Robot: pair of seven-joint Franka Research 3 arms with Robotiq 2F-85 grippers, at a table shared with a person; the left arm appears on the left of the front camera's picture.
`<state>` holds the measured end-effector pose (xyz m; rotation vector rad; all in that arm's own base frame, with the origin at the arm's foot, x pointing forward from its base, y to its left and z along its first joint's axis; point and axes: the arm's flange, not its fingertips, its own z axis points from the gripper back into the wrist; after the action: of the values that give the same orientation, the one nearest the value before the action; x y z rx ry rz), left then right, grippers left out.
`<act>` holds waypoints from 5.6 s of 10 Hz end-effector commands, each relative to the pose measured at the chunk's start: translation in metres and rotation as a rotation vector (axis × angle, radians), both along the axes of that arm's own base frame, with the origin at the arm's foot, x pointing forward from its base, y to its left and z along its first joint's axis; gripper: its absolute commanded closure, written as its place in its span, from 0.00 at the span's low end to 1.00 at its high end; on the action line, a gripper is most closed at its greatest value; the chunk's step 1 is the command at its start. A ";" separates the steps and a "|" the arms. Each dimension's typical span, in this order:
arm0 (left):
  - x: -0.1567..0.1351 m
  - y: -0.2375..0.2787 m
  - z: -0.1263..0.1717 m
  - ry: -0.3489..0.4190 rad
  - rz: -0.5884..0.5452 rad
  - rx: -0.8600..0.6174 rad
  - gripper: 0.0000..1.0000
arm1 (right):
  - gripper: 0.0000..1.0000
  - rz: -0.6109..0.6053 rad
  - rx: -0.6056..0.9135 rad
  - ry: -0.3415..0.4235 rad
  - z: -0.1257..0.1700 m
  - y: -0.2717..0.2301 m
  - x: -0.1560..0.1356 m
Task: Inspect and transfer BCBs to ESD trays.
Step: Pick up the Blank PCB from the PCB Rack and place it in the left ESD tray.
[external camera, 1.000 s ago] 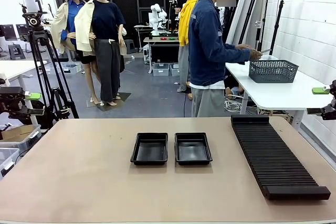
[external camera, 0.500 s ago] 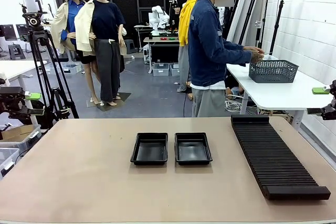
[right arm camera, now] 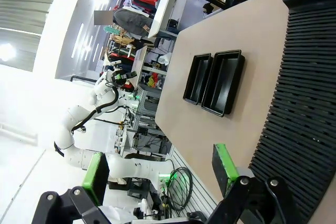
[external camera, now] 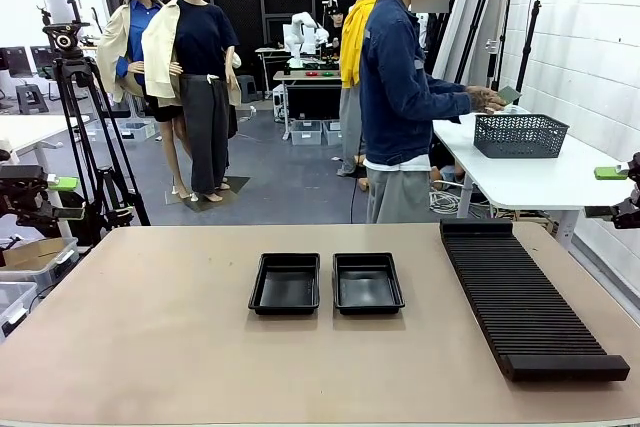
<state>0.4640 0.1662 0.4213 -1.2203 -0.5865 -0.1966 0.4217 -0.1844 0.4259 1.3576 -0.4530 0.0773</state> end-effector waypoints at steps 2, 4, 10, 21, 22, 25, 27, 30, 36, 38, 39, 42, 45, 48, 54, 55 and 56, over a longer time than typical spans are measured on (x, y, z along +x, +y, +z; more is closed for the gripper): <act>0.000 0.001 0.002 0.010 0.007 -0.003 0.00 | 0.00 -0.004 -0.002 0.008 -0.001 0.000 0.001; 0.000 0.001 0.002 0.010 0.007 -0.003 0.00 | 0.00 -0.004 -0.002 0.008 -0.001 0.000 0.001; 0.000 0.001 0.002 0.010 0.007 -0.003 0.00 | 0.00 -0.004 -0.002 0.008 -0.001 0.000 0.001; 0.000 0.001 0.002 0.010 0.007 -0.003 0.00 | 0.00 -0.004 -0.002 0.008 -0.001 0.000 0.001; 0.000 0.001 0.002 0.010 0.007 -0.003 0.00 | 0.00 -0.004 -0.002 0.008 -0.001 0.000 0.001; 0.000 0.001 0.002 0.010 0.007 -0.003 0.00 | 0.00 -0.004 -0.002 0.008 -0.001 0.000 0.001; 0.000 0.001 0.002 0.010 0.007 -0.003 0.00 | 0.00 -0.004 -0.002 0.008 -0.001 0.000 0.001; 0.000 0.001 0.002 0.010 0.007 -0.003 0.00 | 0.00 -0.004 -0.002 0.008 -0.001 0.000 0.001; 0.000 0.001 0.002 0.010 0.007 -0.003 0.00 | 0.00 -0.004 -0.002 0.008 -0.001 0.000 0.001; 0.000 0.001 0.002 0.010 0.007 -0.003 0.00 | 0.00 -0.004 -0.002 0.008 -0.001 0.000 0.001; 0.000 0.001 0.002 0.010 0.007 -0.003 0.00 | 0.00 -0.004 -0.002 0.008 -0.001 0.000 0.001; 0.000 0.001 0.002 0.010 0.007 -0.003 0.00 | 0.00 -0.004 -0.002 0.008 -0.001 0.000 0.001; 0.000 0.001 0.002 0.010 0.007 -0.003 0.00 | 0.00 -0.004 -0.002 0.008 -0.001 0.000 0.001; 0.000 0.001 0.002 0.010 0.007 -0.003 0.00 | 0.00 -0.004 -0.002 0.008 -0.001 0.000 0.001; 0.000 0.001 0.002 0.010 0.007 -0.003 0.00 | 0.00 -0.004 -0.002 0.008 -0.001 0.000 0.001; 0.000 0.001 0.002 0.010 0.007 -0.003 0.00 | 0.00 -0.004 -0.002 0.008 -0.001 0.000 0.001; 0.000 0.001 0.002 0.010 0.007 -0.003 0.00 | 0.00 -0.004 -0.002 0.008 -0.001 0.000 0.001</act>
<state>0.4640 0.1662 0.4213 -1.2202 -0.5864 -0.1966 0.4218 -0.1841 0.4259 1.3576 -0.4526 0.0777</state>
